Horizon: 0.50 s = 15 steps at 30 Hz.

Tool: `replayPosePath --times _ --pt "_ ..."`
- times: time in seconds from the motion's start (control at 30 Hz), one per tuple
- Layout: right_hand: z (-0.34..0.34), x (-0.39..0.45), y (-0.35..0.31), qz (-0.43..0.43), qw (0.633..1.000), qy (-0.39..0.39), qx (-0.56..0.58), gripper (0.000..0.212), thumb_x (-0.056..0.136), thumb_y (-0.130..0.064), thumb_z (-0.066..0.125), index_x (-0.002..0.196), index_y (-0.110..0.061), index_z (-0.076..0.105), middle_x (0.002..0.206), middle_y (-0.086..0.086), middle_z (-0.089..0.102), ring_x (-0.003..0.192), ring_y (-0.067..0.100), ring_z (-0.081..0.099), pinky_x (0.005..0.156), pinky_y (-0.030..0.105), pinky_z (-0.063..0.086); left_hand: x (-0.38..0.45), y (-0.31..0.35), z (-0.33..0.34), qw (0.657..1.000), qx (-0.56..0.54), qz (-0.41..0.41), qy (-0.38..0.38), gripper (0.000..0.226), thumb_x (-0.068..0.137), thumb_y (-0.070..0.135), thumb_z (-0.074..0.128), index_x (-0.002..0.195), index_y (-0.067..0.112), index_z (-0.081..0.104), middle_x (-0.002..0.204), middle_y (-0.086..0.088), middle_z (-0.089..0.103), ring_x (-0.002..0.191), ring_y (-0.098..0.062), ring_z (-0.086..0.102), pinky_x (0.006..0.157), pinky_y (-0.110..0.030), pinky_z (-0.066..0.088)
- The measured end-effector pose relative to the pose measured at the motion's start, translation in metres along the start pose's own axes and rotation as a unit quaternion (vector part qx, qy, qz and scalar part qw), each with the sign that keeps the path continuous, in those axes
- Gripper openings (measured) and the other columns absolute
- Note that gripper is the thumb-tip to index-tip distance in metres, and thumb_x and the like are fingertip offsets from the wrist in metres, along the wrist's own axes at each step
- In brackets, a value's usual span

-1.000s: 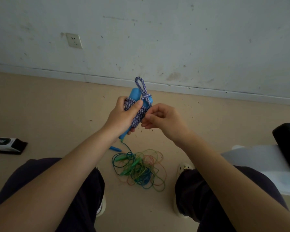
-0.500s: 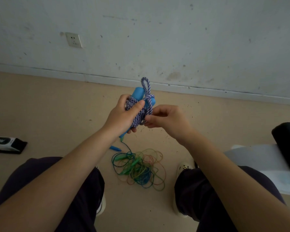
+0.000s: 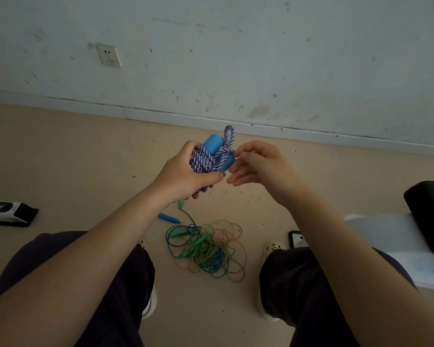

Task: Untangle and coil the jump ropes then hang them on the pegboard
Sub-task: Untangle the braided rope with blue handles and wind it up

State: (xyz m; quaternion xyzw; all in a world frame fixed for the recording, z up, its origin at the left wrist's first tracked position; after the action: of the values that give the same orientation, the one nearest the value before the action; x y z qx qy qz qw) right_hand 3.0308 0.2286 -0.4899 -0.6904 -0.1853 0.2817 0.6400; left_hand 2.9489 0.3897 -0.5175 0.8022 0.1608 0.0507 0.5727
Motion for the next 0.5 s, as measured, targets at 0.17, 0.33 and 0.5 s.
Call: replayPosePath --times 0.17,0.33,0.5 --pt "-0.012 0.009 0.009 -0.022 0.988 0.087 -0.127 0.026 0.087 -0.035 0.073 0.090 -0.016 0.056 0.061 0.000 0.053 0.045 0.015 0.043 0.041 0.025 0.032 -0.006 0.002 0.009 0.993 0.089 0.033 -0.067 0.056 0.075 0.037 0.084 0.119 0.038 0.049 0.077 0.009 0.073 0.059 -0.011 0.069 0.043 -0.023 0.050" --pt "-0.011 0.006 0.024 0.123 0.973 0.106 -0.163 0.060 0.079 -0.064 0.068 0.102 -0.010 0.055 0.077 0.007 0.059 0.048 0.012 0.053 0.043 0.025 0.042 -0.008 0.008 0.011 0.992 0.092 0.046 -0.075 0.060 0.065 0.059 0.074 0.116 0.045 0.046 0.079 0.016 0.072 0.059 -0.012 0.070 0.046 -0.029 0.056" --pt "-0.008 0.003 0.029 0.150 0.981 -0.010 -0.119 0.051 0.090 -0.061 0.056 0.107 -0.014 0.069 0.101 0.007 0.073 0.083 0.016 0.065 0.072 0.032 0.052 -0.009 0.008 0.010 0.989 0.106 0.064 -0.082 0.054 0.070 0.063 0.069 0.115 0.046 0.045 0.079 0.020 0.072 0.050 -0.006 0.066 0.042 -0.023 0.051"
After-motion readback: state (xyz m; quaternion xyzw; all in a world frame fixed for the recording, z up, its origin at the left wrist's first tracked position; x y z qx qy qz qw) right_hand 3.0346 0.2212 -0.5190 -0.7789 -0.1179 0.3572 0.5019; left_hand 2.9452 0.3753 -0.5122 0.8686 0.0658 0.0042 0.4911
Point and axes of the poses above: each hand's wrist, its own x-axis towards the middle knuckle, its own z-axis out of the palm, y = z × x, the point moved 4 cm from there along x, towards the middle knuckle
